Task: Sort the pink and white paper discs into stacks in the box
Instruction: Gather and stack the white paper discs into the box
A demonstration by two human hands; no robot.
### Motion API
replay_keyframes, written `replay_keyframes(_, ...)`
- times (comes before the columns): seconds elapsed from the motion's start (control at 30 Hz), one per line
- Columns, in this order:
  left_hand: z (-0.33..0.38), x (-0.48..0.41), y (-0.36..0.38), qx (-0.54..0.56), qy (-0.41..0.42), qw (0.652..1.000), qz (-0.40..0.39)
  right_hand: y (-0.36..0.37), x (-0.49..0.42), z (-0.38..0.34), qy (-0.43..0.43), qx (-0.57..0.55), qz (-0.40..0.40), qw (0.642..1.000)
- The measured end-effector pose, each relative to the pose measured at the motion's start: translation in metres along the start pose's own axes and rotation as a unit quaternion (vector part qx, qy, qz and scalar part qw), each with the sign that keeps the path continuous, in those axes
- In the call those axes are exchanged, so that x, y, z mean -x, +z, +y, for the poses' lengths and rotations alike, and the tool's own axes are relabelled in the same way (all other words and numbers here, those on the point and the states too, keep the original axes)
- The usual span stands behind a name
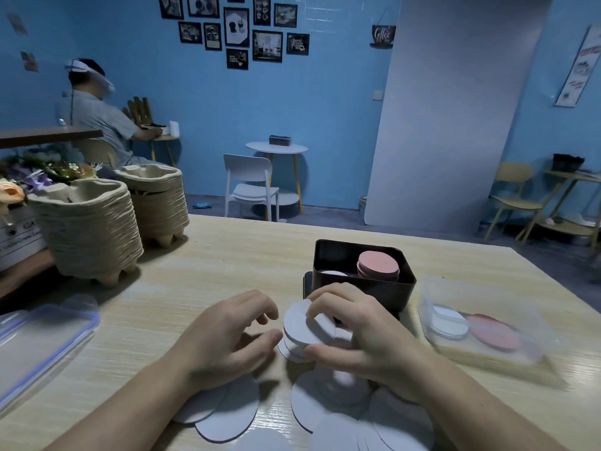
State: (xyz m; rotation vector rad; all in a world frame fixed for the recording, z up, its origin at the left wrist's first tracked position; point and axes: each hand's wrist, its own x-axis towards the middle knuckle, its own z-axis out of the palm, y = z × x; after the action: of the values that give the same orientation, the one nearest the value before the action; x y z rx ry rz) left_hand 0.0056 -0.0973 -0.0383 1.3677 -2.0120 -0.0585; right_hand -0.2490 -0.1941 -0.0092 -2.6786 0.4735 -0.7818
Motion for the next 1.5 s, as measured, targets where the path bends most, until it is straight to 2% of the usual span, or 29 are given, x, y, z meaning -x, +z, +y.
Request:
replay_keyframes(0.17,-0.003,0.001,0.000,-0.012,-0.007,1.000,-0.002,-0.021,-0.009,0.001,0.002,0.006,0.041,0.999)
replay_keyframes(0.33,-0.006,-0.003,0.002,-0.036,-0.012,0.999,-0.010,-0.057,-0.027,0.014,0.065,-0.001,0.070,0.995)
replay_keyframes(0.5,-0.008,-0.007,0.004,-0.040,-0.017,0.998,-0.038,-0.084,-0.057,0.042,0.164,0.030,0.017,0.986)
replay_keyframes(0.63,-0.006,-0.005,0.004,-0.047,-0.012,0.997,-0.052,-0.083,-0.074,0.058,0.202,0.069,-0.047,0.976)
replay_keyframes(1.27,-0.003,-0.005,0.005,-0.057,-0.012,0.996,-0.070,-0.059,-0.087,0.081,0.194,0.145,-0.163,0.956)
replay_keyframes(1.37,-0.003,-0.005,0.004,-0.053,-0.015,0.996,-0.068,-0.064,-0.085,0.080,0.188,0.133,-0.146,0.962)
replay_keyframes(1.5,-0.004,-0.005,0.003,-0.048,-0.024,0.997,-0.062,-0.074,-0.077,0.067,0.179,0.087,-0.062,0.978)
